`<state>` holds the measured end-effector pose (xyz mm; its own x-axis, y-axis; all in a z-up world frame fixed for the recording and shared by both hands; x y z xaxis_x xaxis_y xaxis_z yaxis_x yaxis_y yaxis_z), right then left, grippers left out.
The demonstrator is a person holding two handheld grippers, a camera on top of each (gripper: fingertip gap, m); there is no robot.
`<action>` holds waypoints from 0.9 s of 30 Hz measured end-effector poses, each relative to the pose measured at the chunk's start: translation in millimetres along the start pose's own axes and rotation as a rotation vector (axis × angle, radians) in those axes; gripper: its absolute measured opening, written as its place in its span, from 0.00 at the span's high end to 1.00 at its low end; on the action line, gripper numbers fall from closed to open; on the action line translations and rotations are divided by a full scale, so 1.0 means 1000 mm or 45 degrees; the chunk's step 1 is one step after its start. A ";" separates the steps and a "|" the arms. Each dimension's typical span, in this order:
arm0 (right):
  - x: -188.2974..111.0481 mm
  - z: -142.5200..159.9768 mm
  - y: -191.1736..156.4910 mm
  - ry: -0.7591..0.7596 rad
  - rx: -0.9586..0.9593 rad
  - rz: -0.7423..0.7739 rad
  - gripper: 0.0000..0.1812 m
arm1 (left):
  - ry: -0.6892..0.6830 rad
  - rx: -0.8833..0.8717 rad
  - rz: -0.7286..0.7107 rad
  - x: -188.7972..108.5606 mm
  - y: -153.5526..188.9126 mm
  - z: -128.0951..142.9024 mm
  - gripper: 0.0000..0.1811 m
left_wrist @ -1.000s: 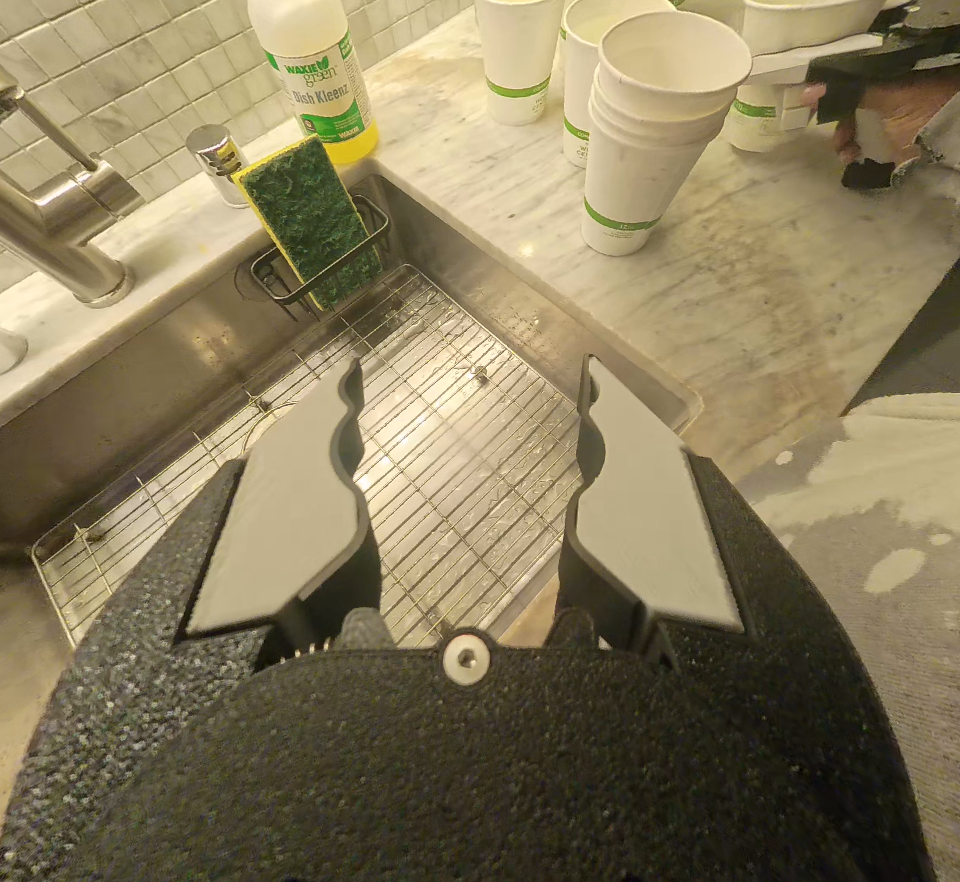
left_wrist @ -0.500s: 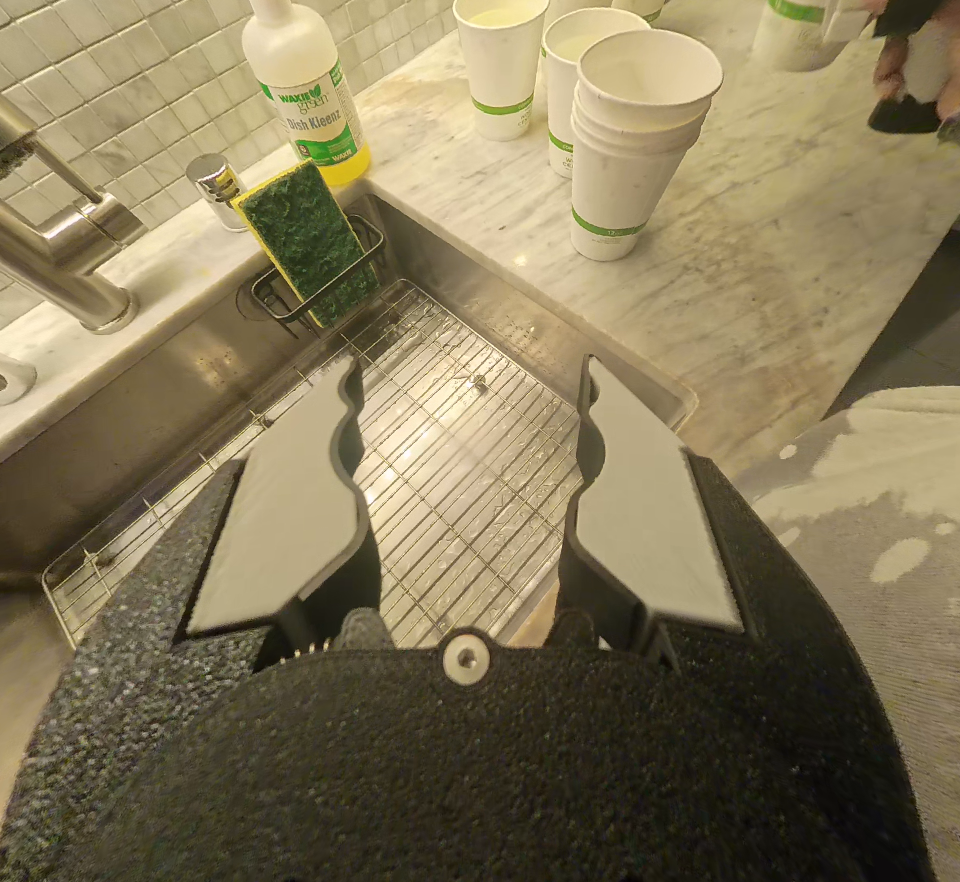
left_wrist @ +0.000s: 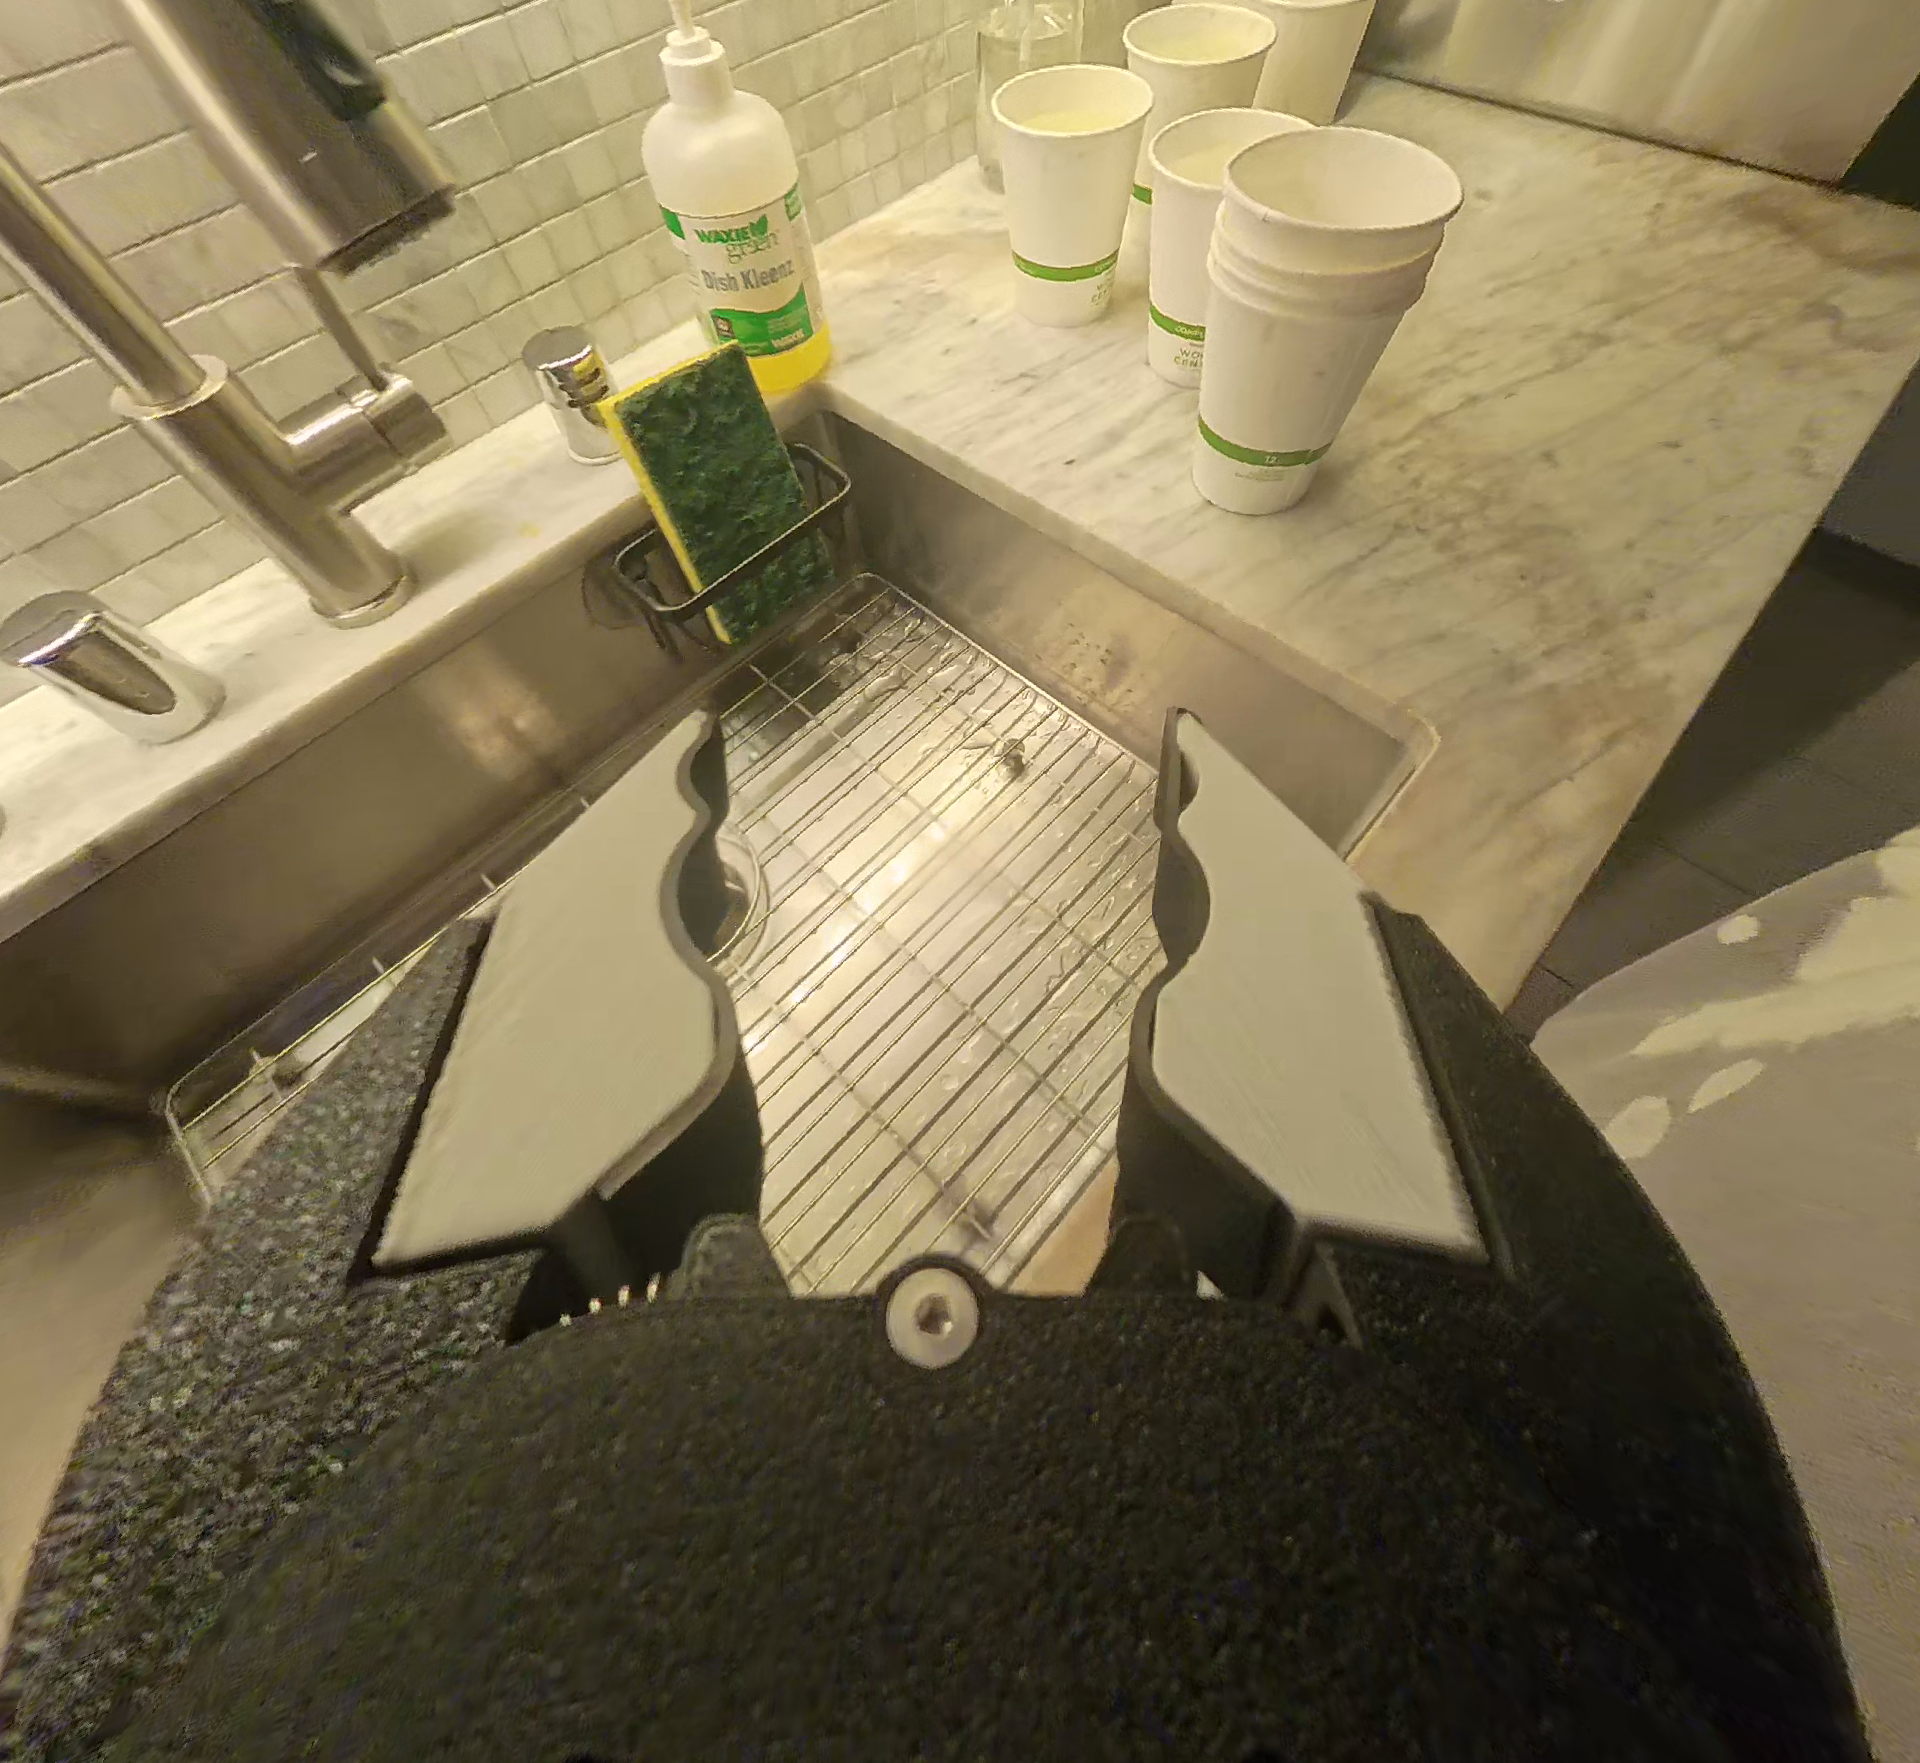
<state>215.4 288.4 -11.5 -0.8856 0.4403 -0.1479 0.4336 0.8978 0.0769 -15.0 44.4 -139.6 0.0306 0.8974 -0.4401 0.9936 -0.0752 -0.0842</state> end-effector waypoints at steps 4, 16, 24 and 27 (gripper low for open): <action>0.020 -0.017 -0.047 -0.077 0.006 -0.102 0.57 | 0.007 -0.004 -0.004 -0.026 -0.023 0.017 0.55; 0.088 -0.021 -0.162 -0.279 0.013 -0.308 0.58 | 0.020 -0.024 -0.012 -0.098 -0.092 0.064 0.54; 0.118 -0.009 -0.210 -0.497 -0.032 -0.415 0.58 | 0.070 -0.047 0.001 -0.121 -0.116 0.073 0.54; 0.125 -0.004 -0.221 -0.572 -0.052 -0.444 0.58 | 0.082 -0.050 0.007 -0.125 -0.119 0.076 0.54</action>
Point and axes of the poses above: each gripper's, where its closed fingertips meet, x out along the fingers, z out of its underside, y = z × x across the jaws, the point moved 3 cm from there along -x, back along the fingers, and after that the axes turned 4 degrees about -z, right-handed, at the moved point
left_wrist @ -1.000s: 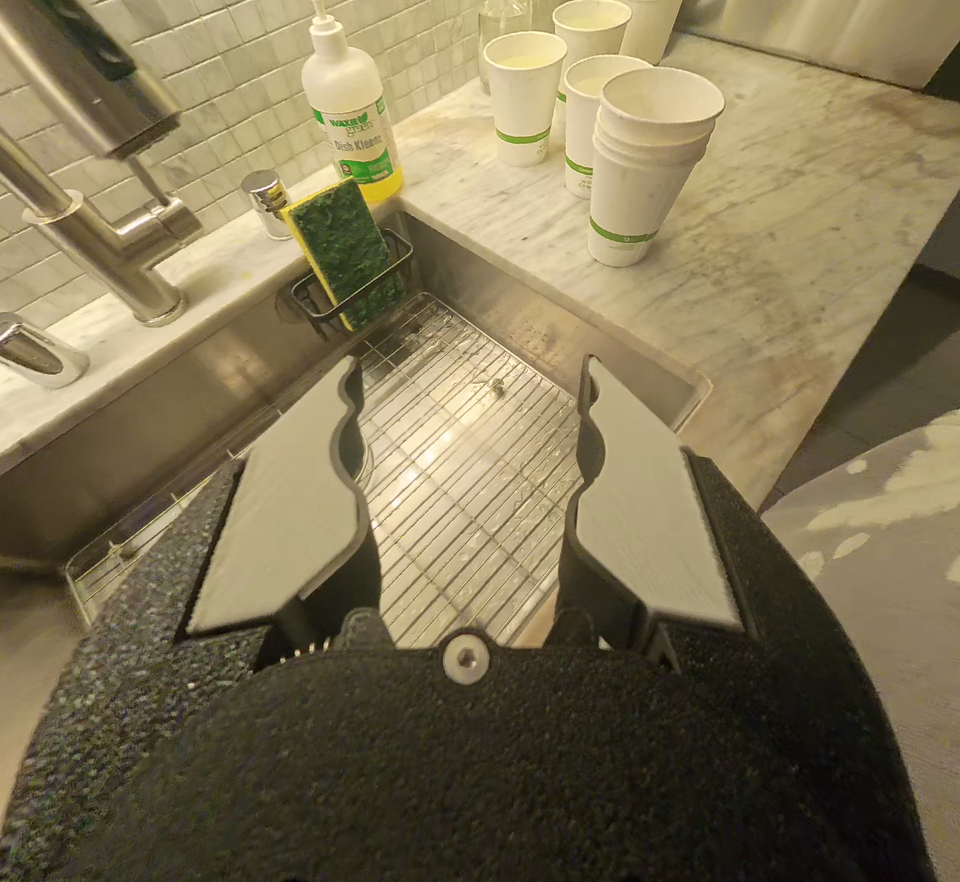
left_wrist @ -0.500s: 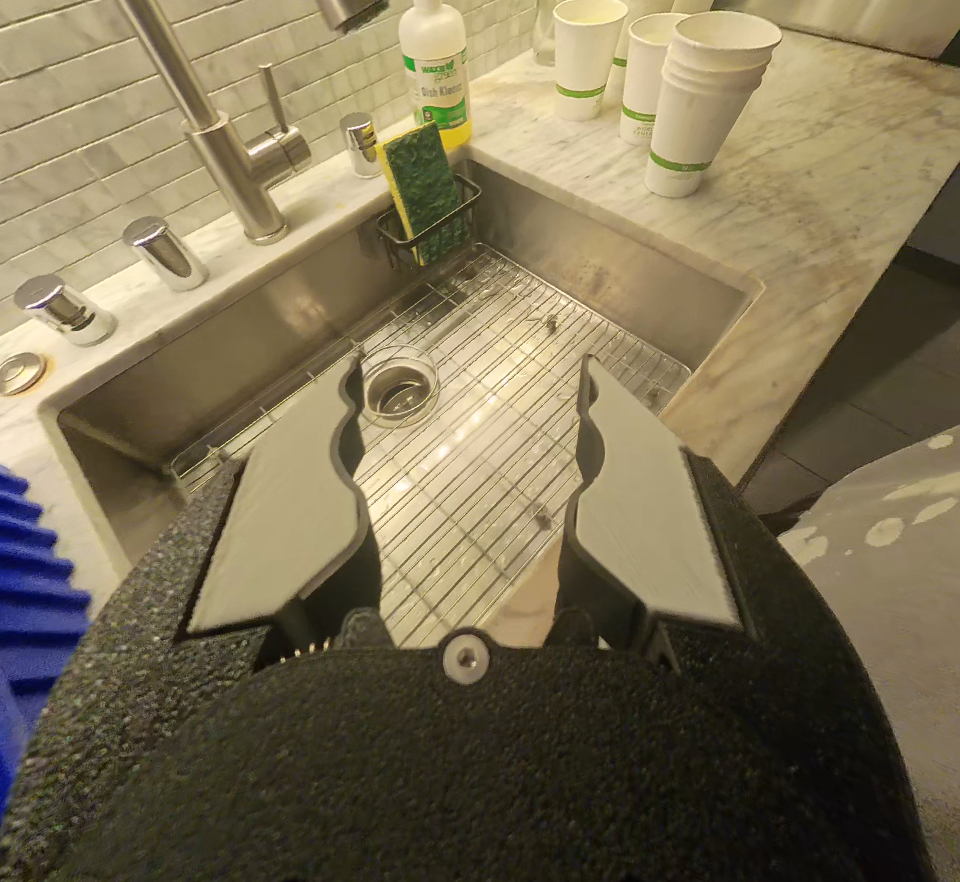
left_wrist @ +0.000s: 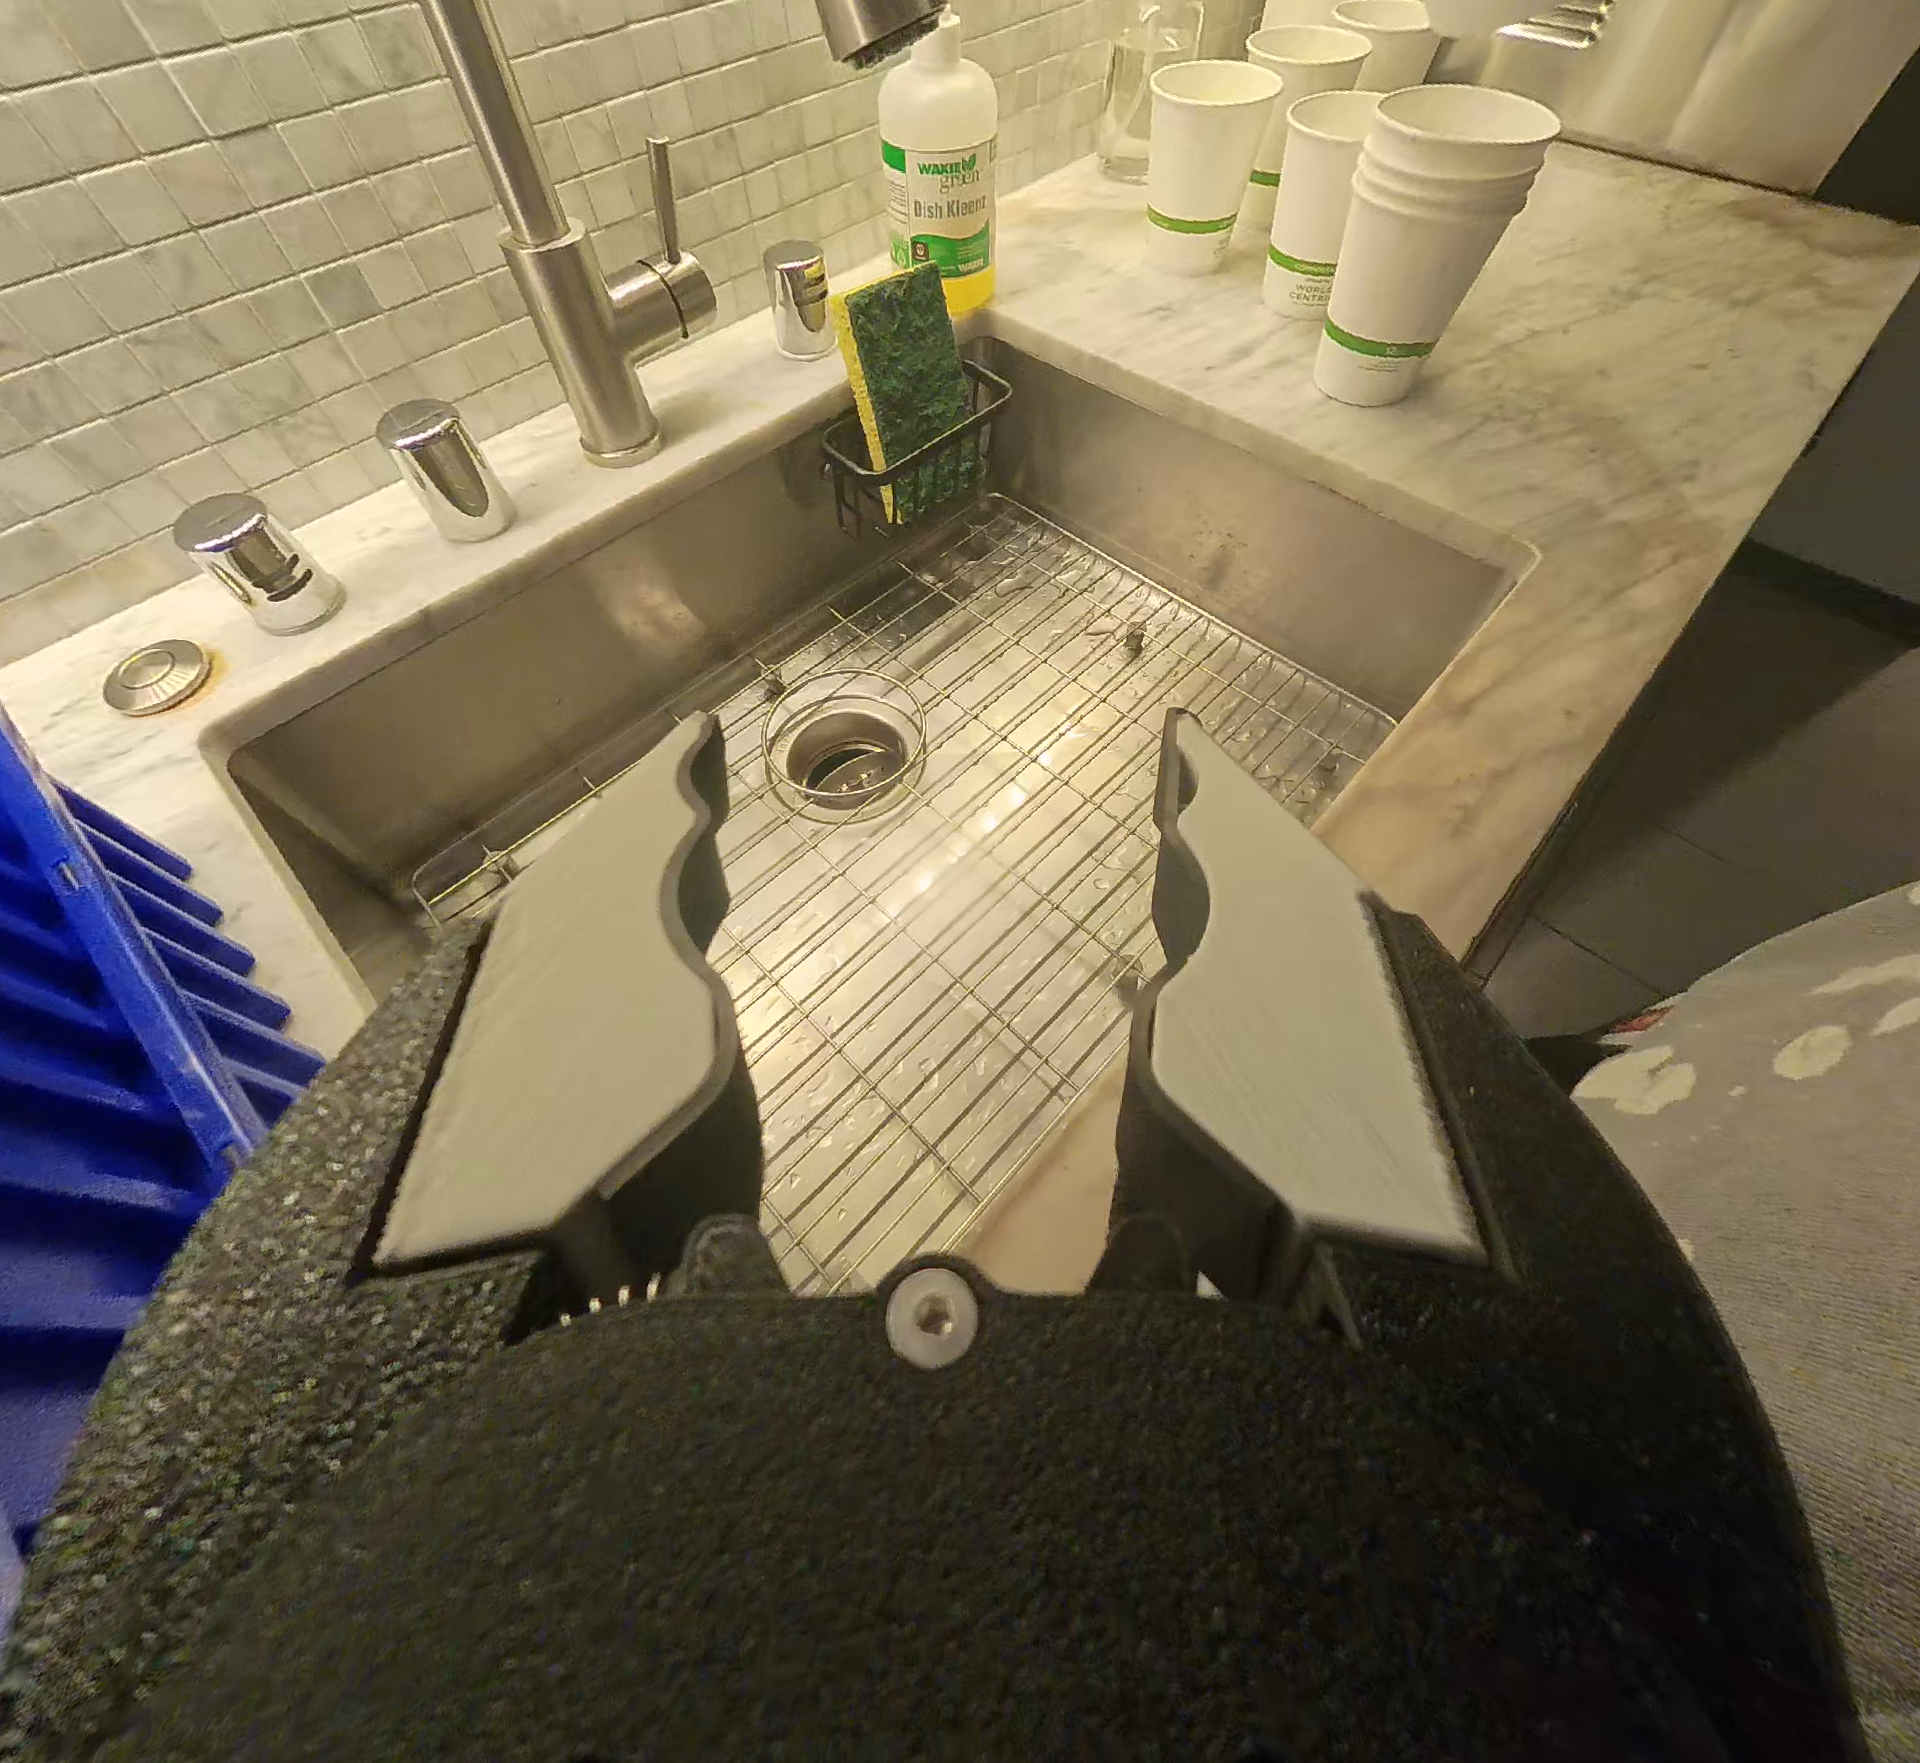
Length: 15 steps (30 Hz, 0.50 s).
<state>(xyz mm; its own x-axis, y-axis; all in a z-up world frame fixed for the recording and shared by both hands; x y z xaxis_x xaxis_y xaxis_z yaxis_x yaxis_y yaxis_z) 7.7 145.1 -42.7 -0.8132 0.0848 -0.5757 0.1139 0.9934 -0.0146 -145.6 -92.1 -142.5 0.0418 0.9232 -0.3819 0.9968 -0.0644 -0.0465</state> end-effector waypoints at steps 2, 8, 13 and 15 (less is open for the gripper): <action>0.006 -0.001 -0.003 -0.040 -0.006 -0.013 0.58 | 0.006 -0.005 0.003 -0.002 -0.002 0.002 0.54; 0.016 -0.006 -0.004 -0.140 -0.033 -0.027 0.58 | 0.013 -0.027 0.003 -0.007 -0.006 0.010 0.54; 0.022 -0.008 -0.002 -0.229 -0.078 -0.027 0.58 | 0.023 -0.041 -0.005 -0.010 -0.008 0.012 0.54; 0.024 -0.009 -0.001 -0.262 -0.099 -0.028 0.58 | 0.028 -0.045 -0.012 -0.012 -0.009 0.012 0.54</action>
Point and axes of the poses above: each gripper's, where its closed fingertips meet, x out along the fingers, z out of its underside, y = z × x across the jaws, the point moved 3 cm from there along -x, back along the fingers, and after that the axes turned 4 degrees about -z, right-handed, at the moved point
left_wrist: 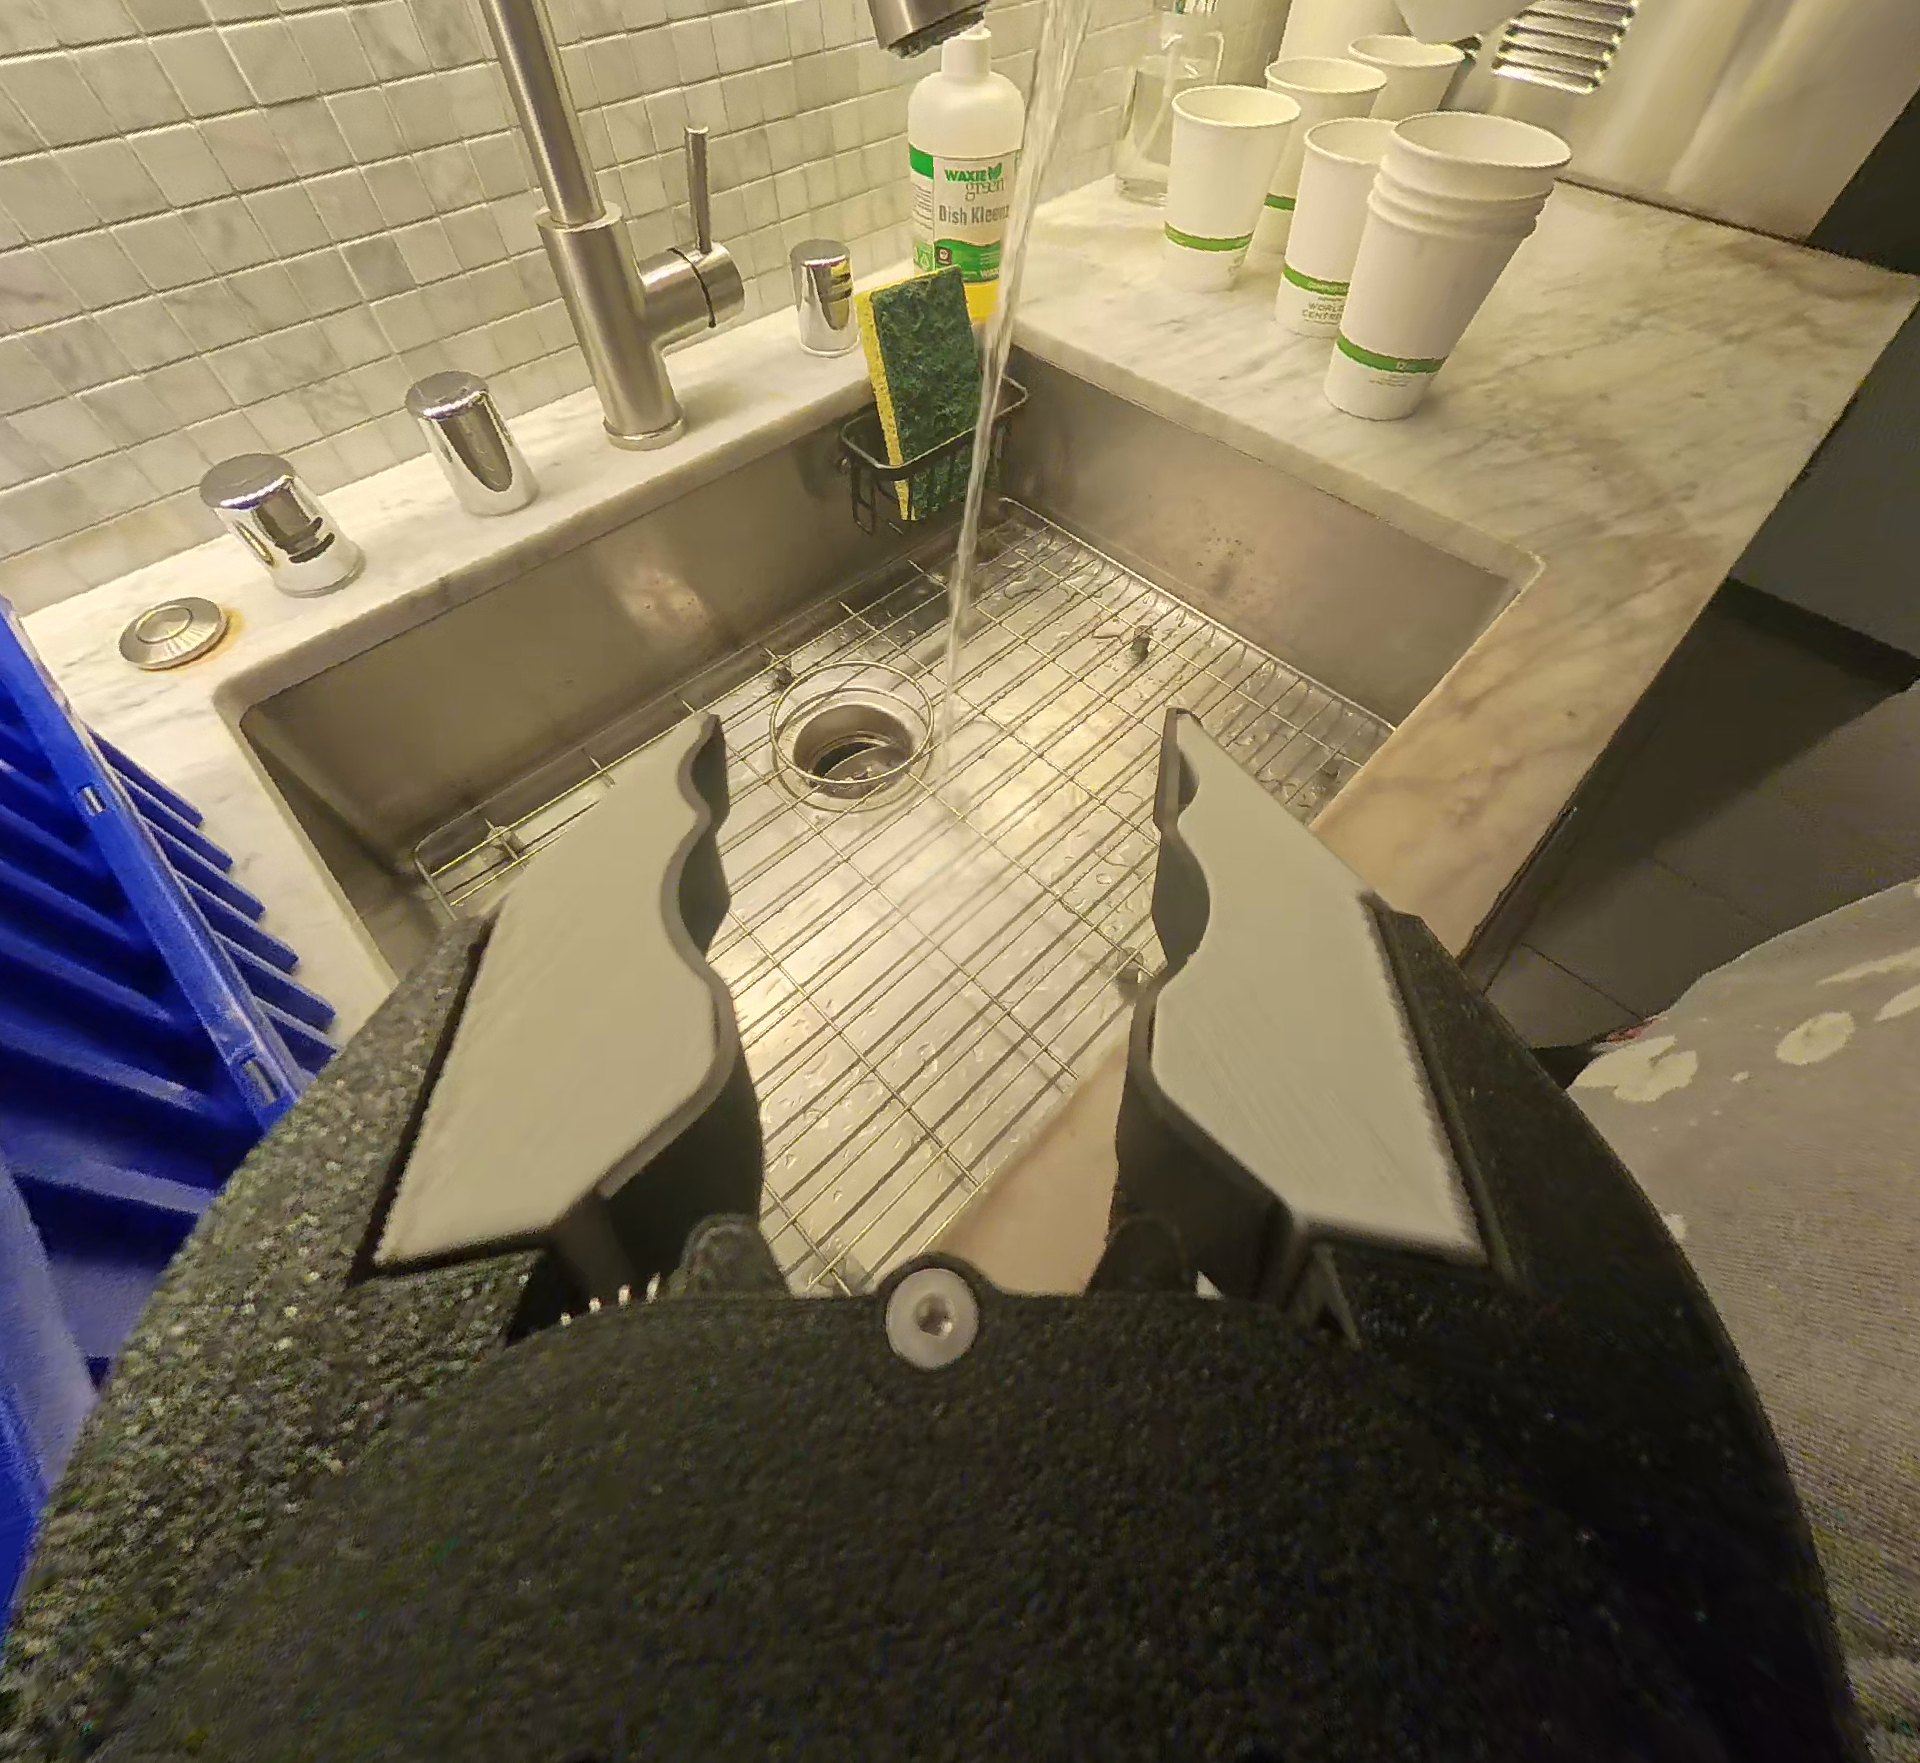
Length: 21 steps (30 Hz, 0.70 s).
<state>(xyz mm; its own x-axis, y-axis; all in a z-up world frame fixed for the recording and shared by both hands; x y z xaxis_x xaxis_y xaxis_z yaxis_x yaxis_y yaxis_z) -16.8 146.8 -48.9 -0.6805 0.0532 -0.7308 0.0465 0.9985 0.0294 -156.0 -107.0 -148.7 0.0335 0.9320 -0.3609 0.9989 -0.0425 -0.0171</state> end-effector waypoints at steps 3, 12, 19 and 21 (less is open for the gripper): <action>0.003 -0.001 0.000 -0.047 -0.026 -0.009 0.58 | 0.008 -0.004 -0.012 -0.002 -0.002 -0.001 0.54; 0.005 -0.005 0.001 -0.171 -0.115 -0.017 0.58 | 0.009 -0.025 -0.038 -0.008 -0.007 0.002 0.54; 0.002 -0.006 0.001 -0.246 -0.179 -0.013 0.58 | -0.018 -0.028 -0.039 -0.008 -0.009 0.007 0.54; 0.001 -0.006 0.001 -0.274 -0.196 -0.012 0.58 | -0.022 -0.030 -0.038 -0.008 -0.009 0.008 0.54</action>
Point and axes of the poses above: each gripper's, where its closed fingertips meet, x out along the fingers, z out of its underside, y = z × x across the jaws, the point moved 3 cm from there along -x, back along the fingers, and after that the axes turned 4 degrees about -z, right-handed, at the moved point
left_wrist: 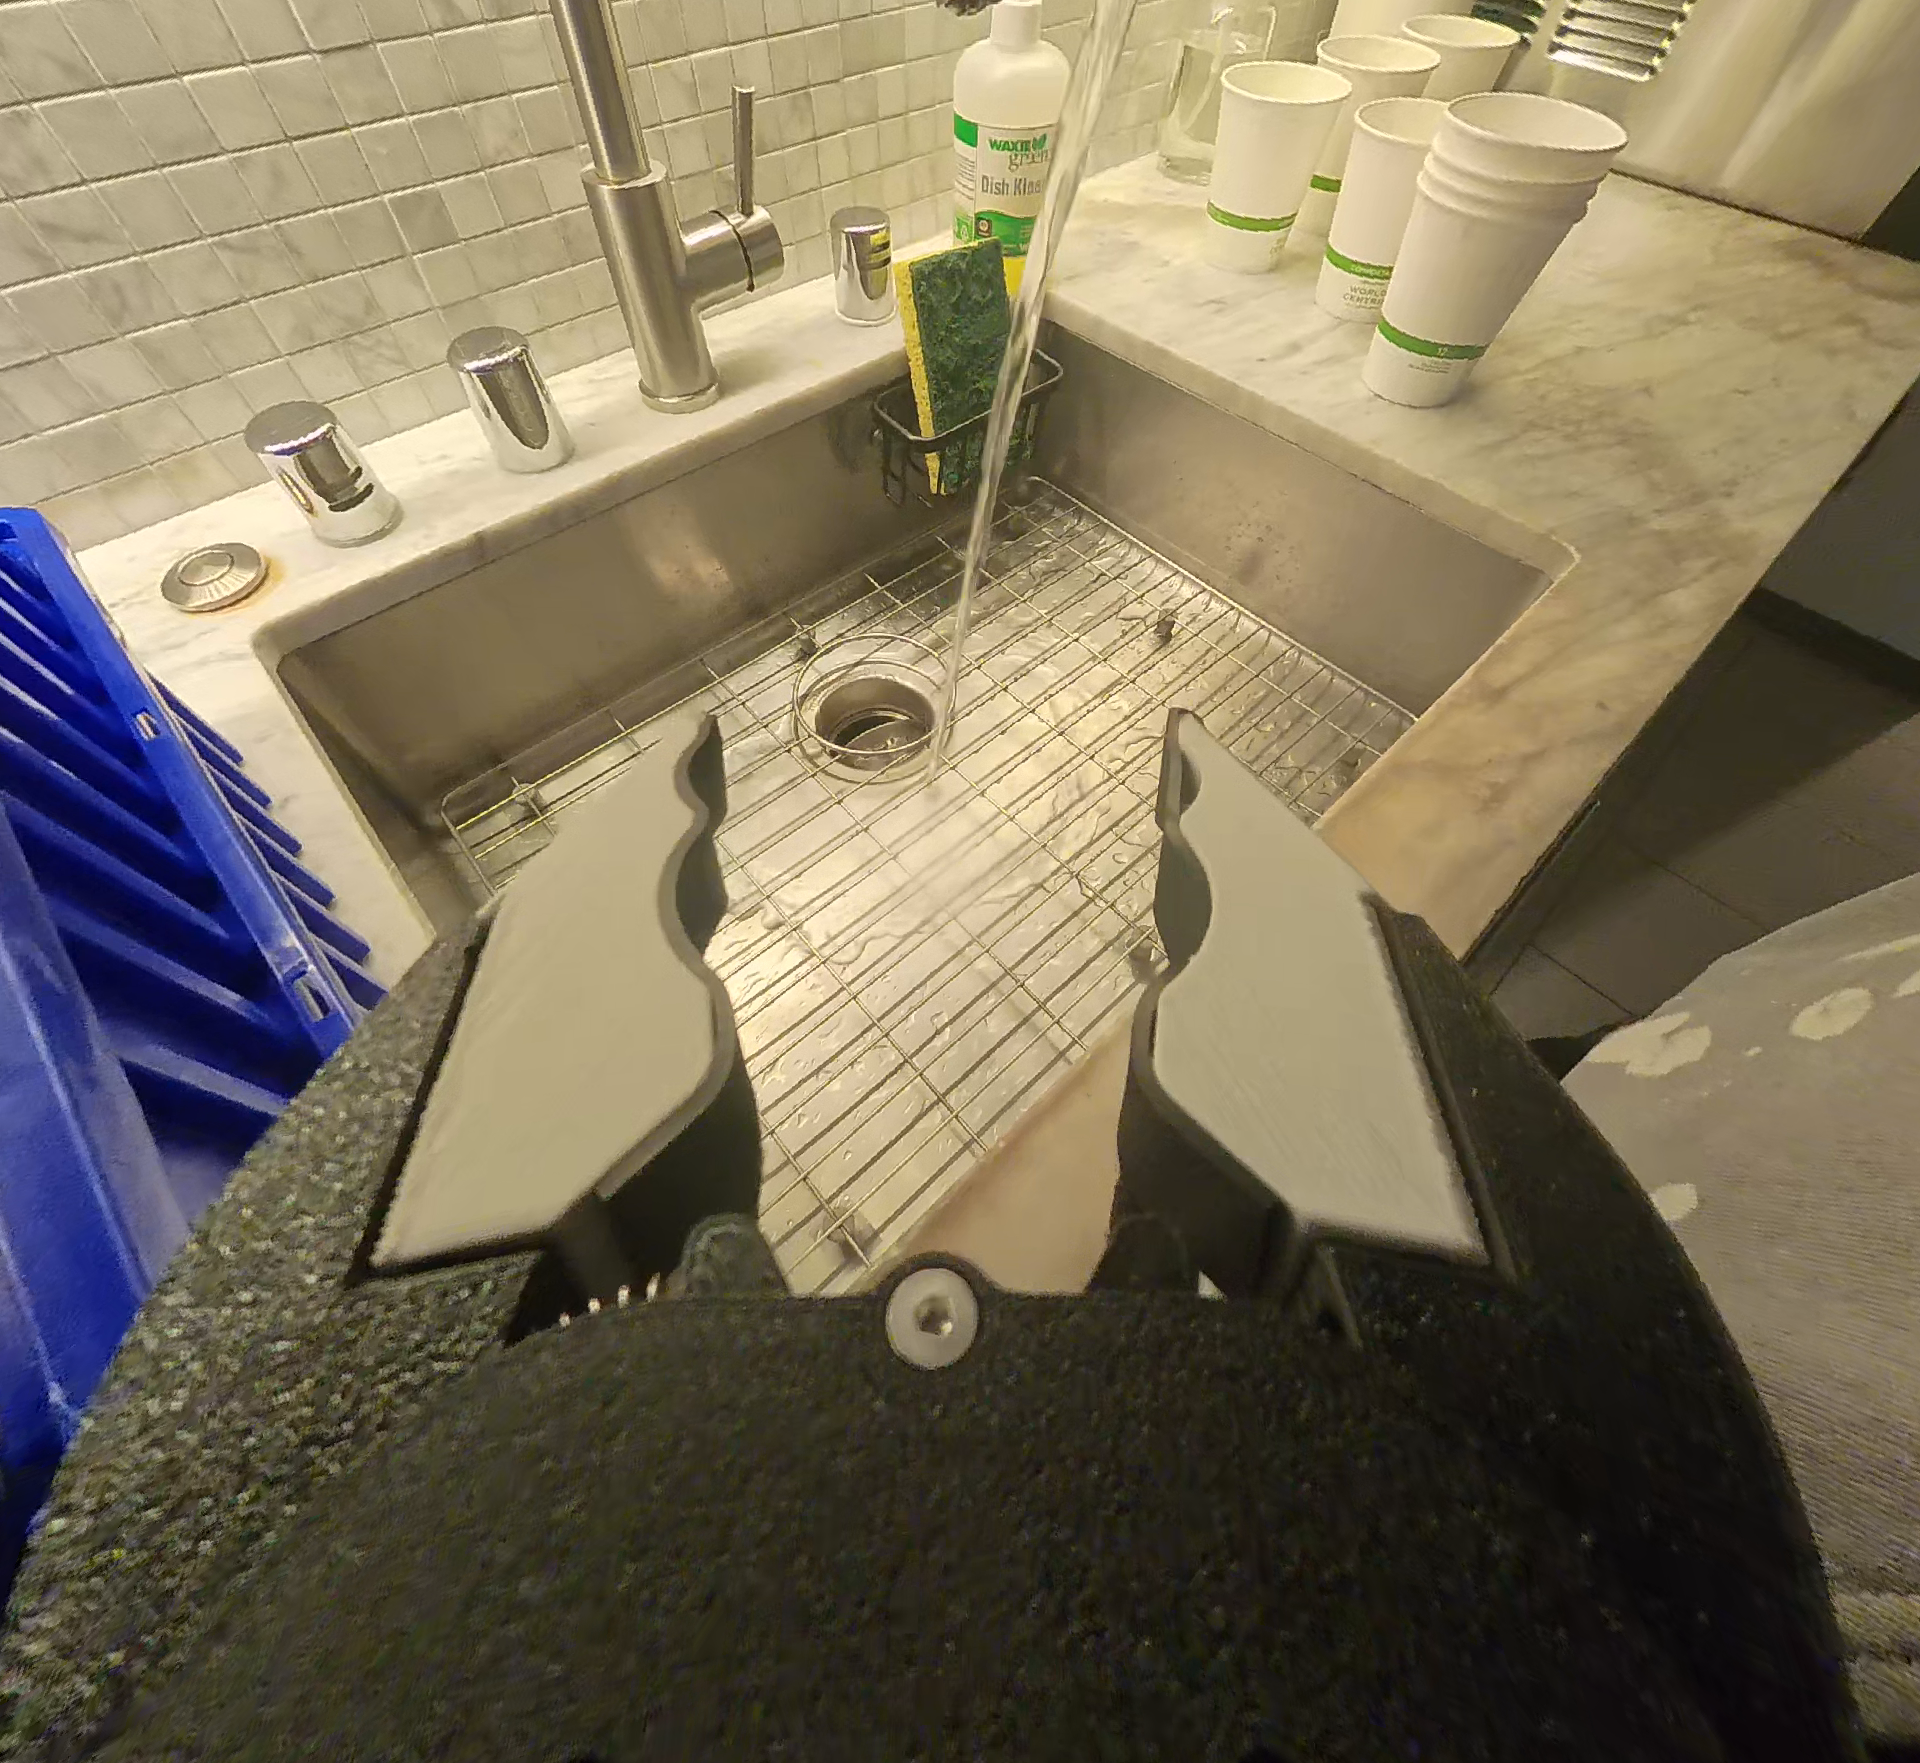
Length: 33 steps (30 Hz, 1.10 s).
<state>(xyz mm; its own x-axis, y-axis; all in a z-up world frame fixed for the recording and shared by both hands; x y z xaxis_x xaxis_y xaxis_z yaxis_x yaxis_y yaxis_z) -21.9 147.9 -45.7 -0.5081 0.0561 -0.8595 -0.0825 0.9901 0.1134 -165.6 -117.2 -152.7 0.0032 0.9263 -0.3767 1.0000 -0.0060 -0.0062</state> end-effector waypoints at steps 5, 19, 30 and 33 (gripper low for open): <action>-0.001 0.001 -0.002 -0.062 -0.046 0.003 0.58 | -0.019 -0.003 0.005 0.001 0.000 0.002 0.54; -0.005 0.001 -0.013 -0.190 -0.149 -0.035 0.58 | -0.050 -0.005 0.023 0.001 0.007 0.007 0.54; -0.015 0.003 -0.015 -0.270 -0.210 -0.042 0.58 | -0.071 0.000 0.030 0.004 0.014 0.008 0.54; -0.017 0.005 -0.015 -0.292 -0.227 -0.042 0.58 | -0.085 -0.004 0.022 0.005 0.014 0.009 0.54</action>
<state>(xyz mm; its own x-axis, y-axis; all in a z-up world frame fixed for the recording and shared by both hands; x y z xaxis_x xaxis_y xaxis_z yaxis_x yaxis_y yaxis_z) -8.4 133.1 -35.4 -0.2975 0.0721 -0.9520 -0.2550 0.9549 0.1520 -151.7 -115.7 -163.3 0.0202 0.8990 -0.4375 0.9998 -0.0206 0.0037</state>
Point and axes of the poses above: each gripper's, where its closed fingertips meet, x out along the fingers, z out of its underside, y = z × x across the jaws, the point moved 3 cm from there along -x, back along the fingers, and after that the axes turned 4 degrees about -z, right-handed, at the moved point
